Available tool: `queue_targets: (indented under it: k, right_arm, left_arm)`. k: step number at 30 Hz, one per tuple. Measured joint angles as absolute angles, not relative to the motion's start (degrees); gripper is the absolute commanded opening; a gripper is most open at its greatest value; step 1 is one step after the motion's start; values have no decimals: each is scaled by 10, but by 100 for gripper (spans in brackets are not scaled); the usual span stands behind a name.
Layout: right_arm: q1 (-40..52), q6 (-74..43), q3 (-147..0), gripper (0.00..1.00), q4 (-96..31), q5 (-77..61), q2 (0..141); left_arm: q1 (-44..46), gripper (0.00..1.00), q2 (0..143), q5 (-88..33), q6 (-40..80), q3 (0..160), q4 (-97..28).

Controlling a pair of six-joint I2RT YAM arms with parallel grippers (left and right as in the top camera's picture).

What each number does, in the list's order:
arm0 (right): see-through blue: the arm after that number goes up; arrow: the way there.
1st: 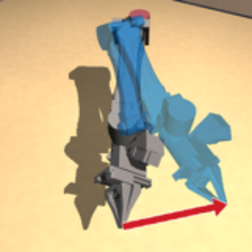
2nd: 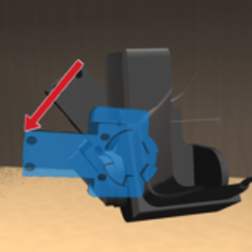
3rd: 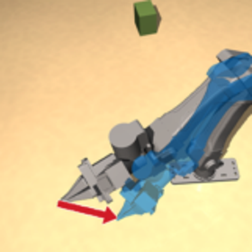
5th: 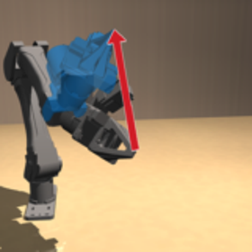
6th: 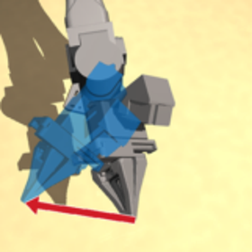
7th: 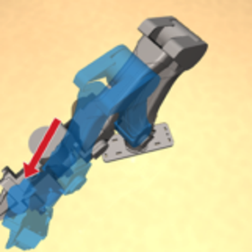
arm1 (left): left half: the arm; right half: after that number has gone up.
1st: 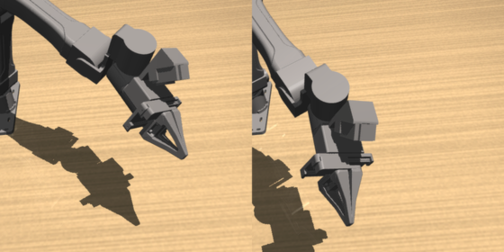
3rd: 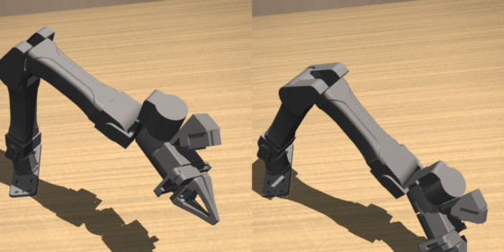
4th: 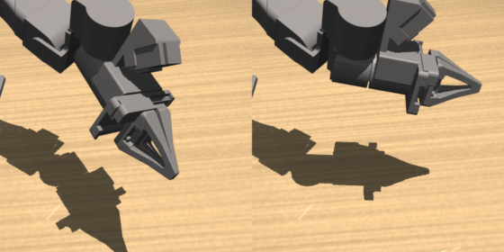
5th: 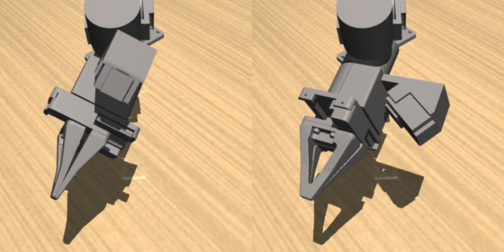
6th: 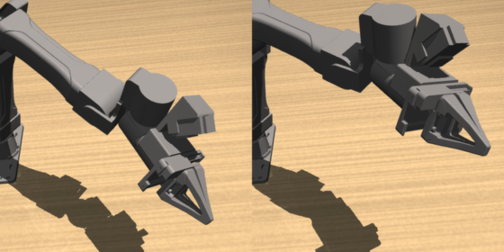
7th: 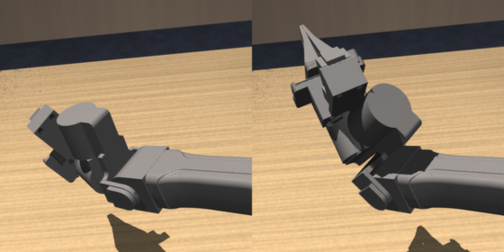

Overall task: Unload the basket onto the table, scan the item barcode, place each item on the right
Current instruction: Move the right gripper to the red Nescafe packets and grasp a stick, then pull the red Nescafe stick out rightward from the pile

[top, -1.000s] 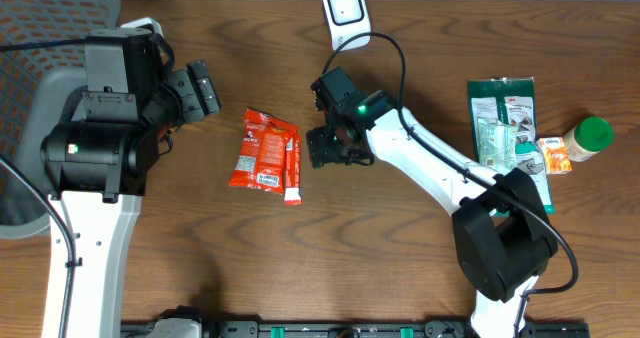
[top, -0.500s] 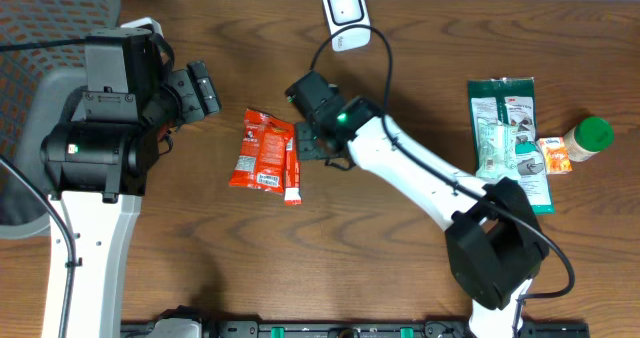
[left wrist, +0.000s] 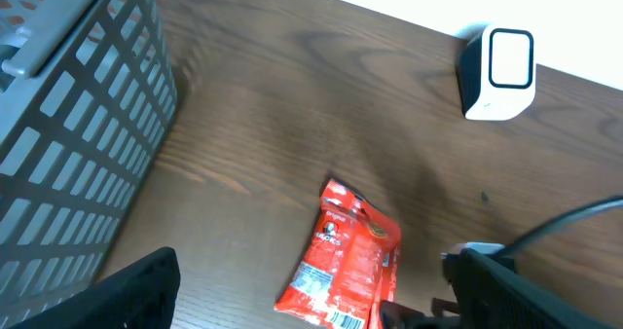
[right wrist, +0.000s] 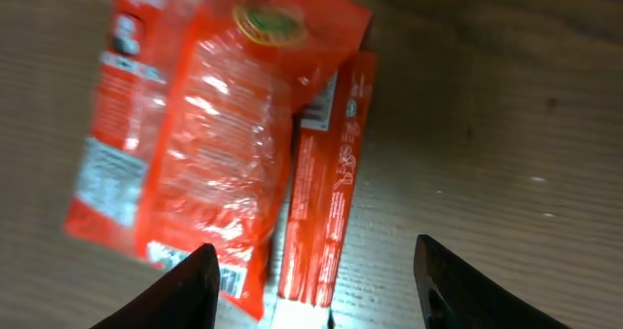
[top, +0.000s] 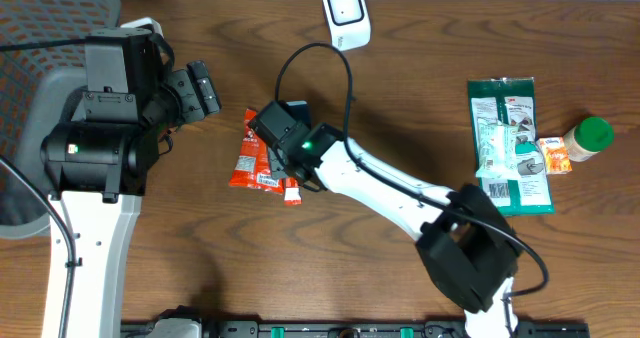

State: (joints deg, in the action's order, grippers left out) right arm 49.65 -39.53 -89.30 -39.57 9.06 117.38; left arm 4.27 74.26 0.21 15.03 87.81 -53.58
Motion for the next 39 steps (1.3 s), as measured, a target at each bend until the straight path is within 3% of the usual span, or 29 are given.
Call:
queue_targets:
  k: [5, 39]
  right_arm:
    - [497, -406, -892, 48, -396, 93, 1208]
    - [481, -411, -891, 36, -448, 144, 1239]
  left_arm:
    - [43, 90, 743, 2, 150, 878, -536]
    - [43, 90, 743, 2, 150, 878, -536]
